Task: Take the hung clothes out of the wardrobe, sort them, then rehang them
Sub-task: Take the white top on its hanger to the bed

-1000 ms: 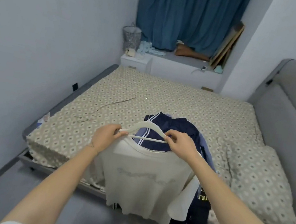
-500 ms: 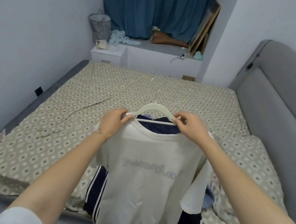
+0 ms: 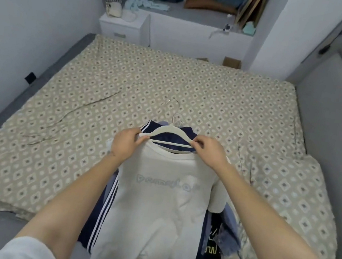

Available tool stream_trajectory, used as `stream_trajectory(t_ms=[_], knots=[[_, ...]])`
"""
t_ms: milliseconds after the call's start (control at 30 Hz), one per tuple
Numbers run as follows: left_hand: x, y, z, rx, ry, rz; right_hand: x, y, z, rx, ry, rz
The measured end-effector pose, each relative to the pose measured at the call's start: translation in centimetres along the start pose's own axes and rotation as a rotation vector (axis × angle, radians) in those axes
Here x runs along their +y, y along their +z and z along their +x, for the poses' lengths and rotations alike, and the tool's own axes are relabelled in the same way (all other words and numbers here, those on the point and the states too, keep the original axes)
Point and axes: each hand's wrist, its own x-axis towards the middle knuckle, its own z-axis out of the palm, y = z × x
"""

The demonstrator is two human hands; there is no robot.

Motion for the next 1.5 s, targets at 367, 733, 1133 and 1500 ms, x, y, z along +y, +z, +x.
stream_trajectory(t_ms=[367,733,1133,1500], knots=[[-5.0,8.6,10.1,-0.085,-0.106,0.018,5.0,7.0,11.0,-0.008,0.178,-0.012],[-12.5,18.3,16.5,-0.155,-0.179,-0.015,10.2,15.8,18.5,-0.031,0.294,0.039],[-14.7,17.8,13.1,-0.15,-0.015,0.047,6.9,18.4,19.6,-0.123,0.204,-0.193],[-16.3,5.8,3.1,-0.059,-0.369,0.195,-6.3,16.4,17.4,-0.286,-0.096,-0.396]])
